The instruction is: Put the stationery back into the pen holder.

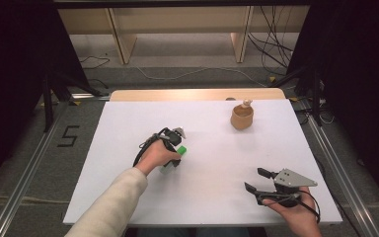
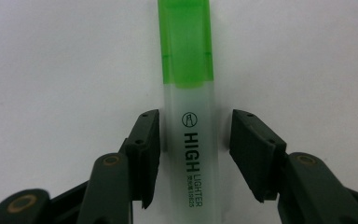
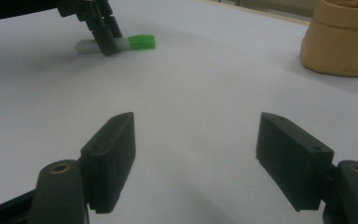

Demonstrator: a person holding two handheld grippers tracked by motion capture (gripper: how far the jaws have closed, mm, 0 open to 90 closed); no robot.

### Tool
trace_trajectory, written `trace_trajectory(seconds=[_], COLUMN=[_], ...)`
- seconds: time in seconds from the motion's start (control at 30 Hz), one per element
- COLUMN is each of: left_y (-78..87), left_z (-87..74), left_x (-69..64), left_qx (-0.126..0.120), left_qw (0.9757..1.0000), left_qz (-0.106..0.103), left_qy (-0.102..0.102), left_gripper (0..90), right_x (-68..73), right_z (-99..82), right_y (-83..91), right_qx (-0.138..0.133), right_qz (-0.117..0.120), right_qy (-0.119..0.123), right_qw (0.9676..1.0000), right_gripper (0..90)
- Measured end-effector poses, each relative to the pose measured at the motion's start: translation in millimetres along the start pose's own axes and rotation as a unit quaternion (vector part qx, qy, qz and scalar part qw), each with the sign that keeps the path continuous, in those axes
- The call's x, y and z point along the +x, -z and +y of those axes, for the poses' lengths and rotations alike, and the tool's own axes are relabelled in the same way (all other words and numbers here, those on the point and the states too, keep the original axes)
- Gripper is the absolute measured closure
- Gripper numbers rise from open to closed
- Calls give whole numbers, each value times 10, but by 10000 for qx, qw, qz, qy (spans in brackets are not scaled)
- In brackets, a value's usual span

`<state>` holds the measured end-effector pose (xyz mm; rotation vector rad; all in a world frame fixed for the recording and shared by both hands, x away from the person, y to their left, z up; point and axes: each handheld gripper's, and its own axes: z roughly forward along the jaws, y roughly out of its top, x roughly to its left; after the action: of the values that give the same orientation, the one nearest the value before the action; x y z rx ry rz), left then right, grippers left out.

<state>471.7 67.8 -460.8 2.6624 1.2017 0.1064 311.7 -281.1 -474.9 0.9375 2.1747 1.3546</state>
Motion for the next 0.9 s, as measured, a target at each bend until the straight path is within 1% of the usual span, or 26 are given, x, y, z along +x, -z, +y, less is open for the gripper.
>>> trace_trajectory(seconds=[0.27, 0.43, 0.77, 0.9], left_y=[-1, 0, 6, 7], left_z=[8, 12, 15, 15], left_x=[-16, -13, -25, -22], left_qx=[22, 45, 50, 56], left_qw=[10000, 10000, 10000, 9999], left_qz=[50, 43, 58, 52], left_qy=[-24, -10, 52, 77], left_gripper=[546, 558, 657, 660], right_x=[2, 2, 6, 3], right_z=[-1, 0, 1, 1], right_y=[-3, -3, -2, -3], right_qx=[9, -9, -5, -13], right_qz=[2, 12, 14, 15], right_qy=[-1, 10, 5, 16], right_qw=[10000, 10000, 10000, 10000], right_gripper=[291, 291, 291, 291])
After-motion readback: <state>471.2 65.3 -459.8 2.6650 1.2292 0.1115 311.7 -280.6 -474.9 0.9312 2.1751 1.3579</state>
